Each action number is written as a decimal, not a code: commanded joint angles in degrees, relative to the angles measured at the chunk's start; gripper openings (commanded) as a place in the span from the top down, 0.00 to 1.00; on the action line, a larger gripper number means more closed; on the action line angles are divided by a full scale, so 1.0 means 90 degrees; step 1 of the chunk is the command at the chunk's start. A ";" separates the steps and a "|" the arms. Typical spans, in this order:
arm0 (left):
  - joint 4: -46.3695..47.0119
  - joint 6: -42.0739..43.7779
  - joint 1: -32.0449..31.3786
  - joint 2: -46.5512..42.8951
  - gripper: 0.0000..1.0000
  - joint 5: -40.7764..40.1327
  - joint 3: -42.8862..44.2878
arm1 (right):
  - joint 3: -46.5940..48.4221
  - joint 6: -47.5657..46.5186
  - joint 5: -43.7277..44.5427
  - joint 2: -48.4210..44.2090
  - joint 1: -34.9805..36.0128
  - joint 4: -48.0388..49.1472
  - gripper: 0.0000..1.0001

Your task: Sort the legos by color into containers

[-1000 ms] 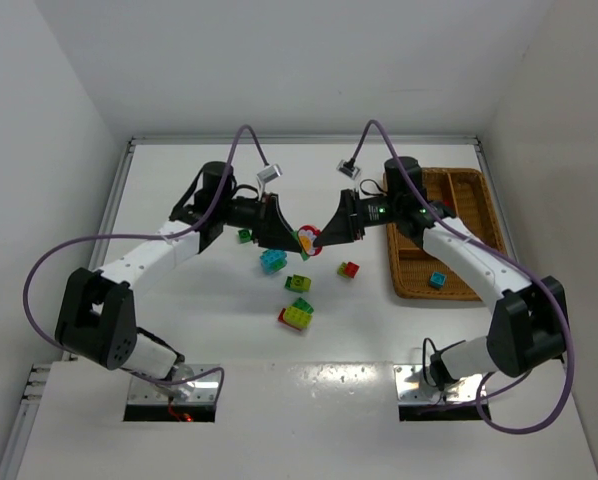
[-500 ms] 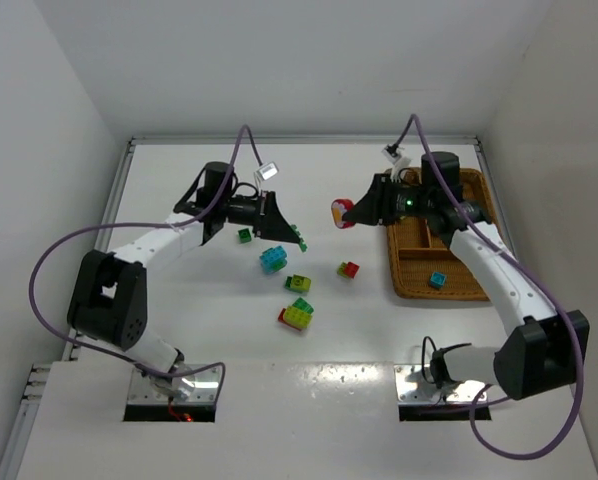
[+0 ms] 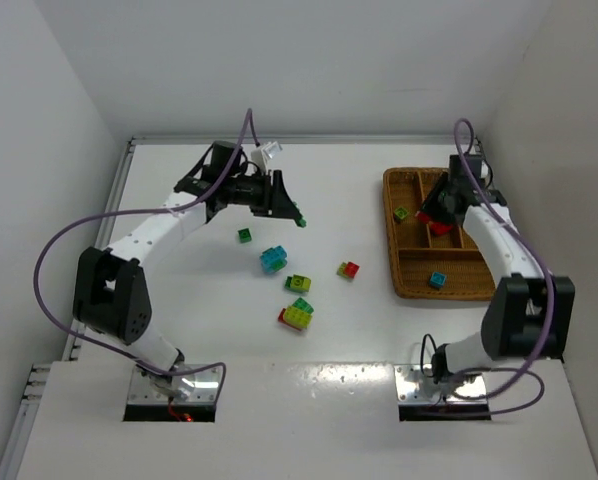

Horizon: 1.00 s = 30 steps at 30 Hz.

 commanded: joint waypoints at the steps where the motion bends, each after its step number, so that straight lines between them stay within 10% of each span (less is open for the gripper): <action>1: -0.0764 0.0347 -0.0165 0.0009 1.00 -0.0651 0.0315 | 0.0586 0.0143 0.0855 0.0672 -0.0190 0.0119 0.83; 10: -0.0764 0.0289 -0.0292 -0.0050 1.00 -0.0827 0.0316 | 0.2108 0.0211 0.1276 0.2527 -0.0609 0.0285 0.79; 13: -0.0764 0.0220 -0.0292 -0.0109 1.00 -0.0894 0.0315 | 0.2771 0.0211 0.1275 0.3055 -0.0610 0.0052 0.64; 16: -0.0823 0.0220 -0.0292 -0.0109 1.00 -0.0895 0.0373 | 0.3309 0.0211 0.1158 0.3448 -0.0610 -0.0329 0.29; 21: -0.0823 0.0454 0.0069 -0.0050 1.00 0.0421 0.0638 | 0.3117 0.0065 0.1071 0.2834 -0.0551 -0.0350 0.23; 30: 0.0055 0.0874 0.0128 0.0039 1.00 0.2912 0.0452 | 0.0334 -0.1281 -0.5328 0.0363 0.0421 0.1487 0.30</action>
